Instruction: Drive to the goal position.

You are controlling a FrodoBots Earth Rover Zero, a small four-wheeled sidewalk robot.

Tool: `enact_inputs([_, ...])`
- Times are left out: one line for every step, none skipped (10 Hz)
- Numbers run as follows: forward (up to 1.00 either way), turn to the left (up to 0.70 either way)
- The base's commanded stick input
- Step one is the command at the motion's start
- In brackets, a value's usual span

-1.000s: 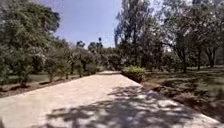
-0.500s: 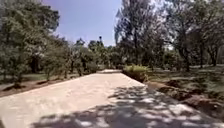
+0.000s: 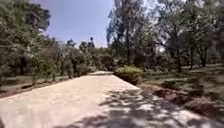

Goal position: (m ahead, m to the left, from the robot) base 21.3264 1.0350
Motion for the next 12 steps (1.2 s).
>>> enact_inputs([0.70, 0.00])
enact_inputs([0.70, 0.00])
enact_inputs([0.70, 0.00])
enact_inputs([0.70, 0.00])
enact_inputs([0.70, 0.00])
enact_inputs([0.70, 0.00])
enact_inputs([0.70, 0.00])
enact_inputs([0.70, 0.00])
enact_inputs([0.70, 0.00])
enact_inputs([0.70, 0.00])
enact_inputs([0.70, 0.35])
enact_inputs([0.70, 0.35])
